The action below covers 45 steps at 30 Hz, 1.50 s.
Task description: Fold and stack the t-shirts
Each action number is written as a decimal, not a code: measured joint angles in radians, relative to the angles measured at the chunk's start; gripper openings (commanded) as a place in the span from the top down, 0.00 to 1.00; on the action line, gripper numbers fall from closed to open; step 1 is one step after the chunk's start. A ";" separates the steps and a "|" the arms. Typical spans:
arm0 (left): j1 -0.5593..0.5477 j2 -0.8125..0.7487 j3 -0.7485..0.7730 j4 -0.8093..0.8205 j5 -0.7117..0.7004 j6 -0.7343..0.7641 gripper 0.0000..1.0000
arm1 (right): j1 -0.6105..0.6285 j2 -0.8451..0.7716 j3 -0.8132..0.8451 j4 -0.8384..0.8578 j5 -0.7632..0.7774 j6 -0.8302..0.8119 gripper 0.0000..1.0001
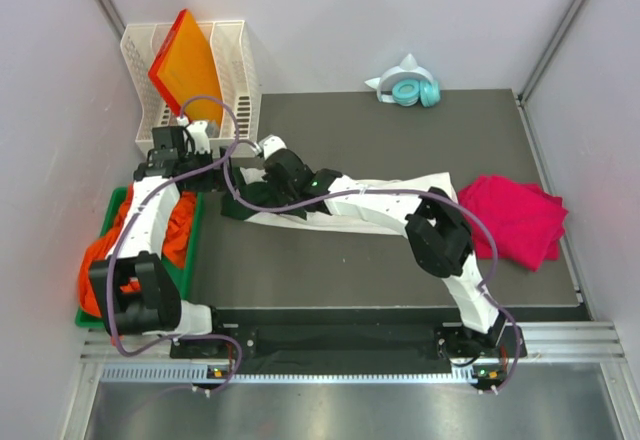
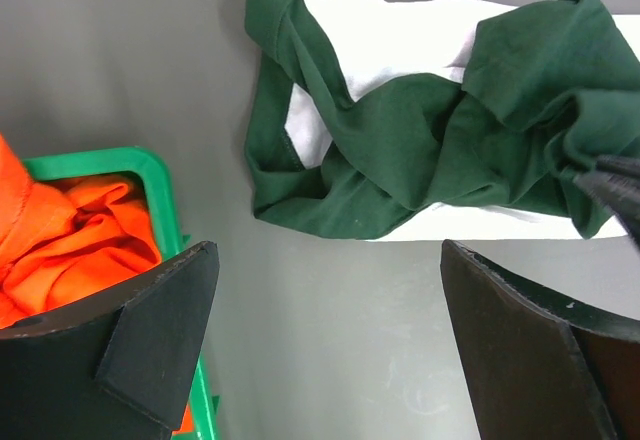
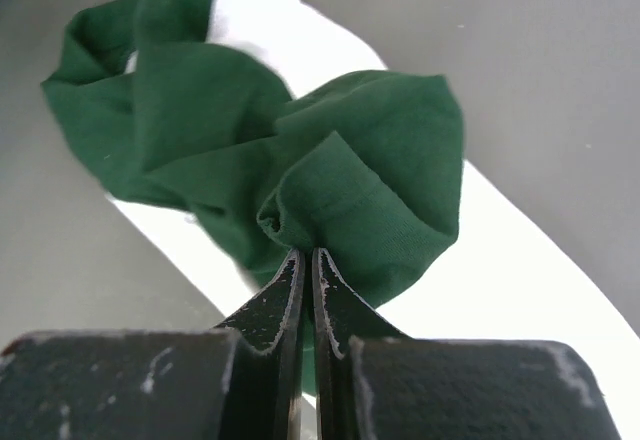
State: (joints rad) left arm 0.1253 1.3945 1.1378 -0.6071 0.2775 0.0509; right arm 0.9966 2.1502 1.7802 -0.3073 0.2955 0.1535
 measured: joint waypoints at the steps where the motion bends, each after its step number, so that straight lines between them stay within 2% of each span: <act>1: 0.000 0.005 0.000 0.002 0.004 0.000 0.05 | -0.006 0.000 0.000 0.000 0.000 0.002 1.00; 15: -0.001 0.117 0.000 0.006 0.047 0.009 0.06 | -0.084 -0.102 -0.213 0.029 0.029 0.081 1.00; 29: -0.001 0.118 0.000 0.011 0.043 0.031 0.06 | -0.171 -0.147 -0.287 0.061 0.047 0.134 0.99; 32: -0.001 0.118 0.000 0.011 0.043 0.031 0.06 | -0.184 -0.147 -0.291 0.059 0.050 0.139 0.91; 35: -0.001 0.118 0.000 0.011 0.042 0.031 0.06 | -0.188 -0.156 -0.310 0.074 0.053 0.140 0.78; 36: -0.001 0.118 0.000 0.011 0.041 0.031 0.06 | -0.188 -0.166 -0.324 0.079 0.054 0.137 0.70; 39: -0.001 0.118 0.000 0.011 0.039 0.031 0.06 | -0.180 -0.199 -0.343 0.079 0.064 0.131 0.61; 45: -0.002 0.118 0.000 0.011 0.042 0.031 0.06 | -0.151 -0.230 -0.243 0.084 0.075 0.108 0.61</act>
State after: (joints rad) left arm 0.1234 1.5124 1.1378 -0.5961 0.3191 0.0814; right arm 0.8452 1.9198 1.5368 -0.2237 0.3706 0.2615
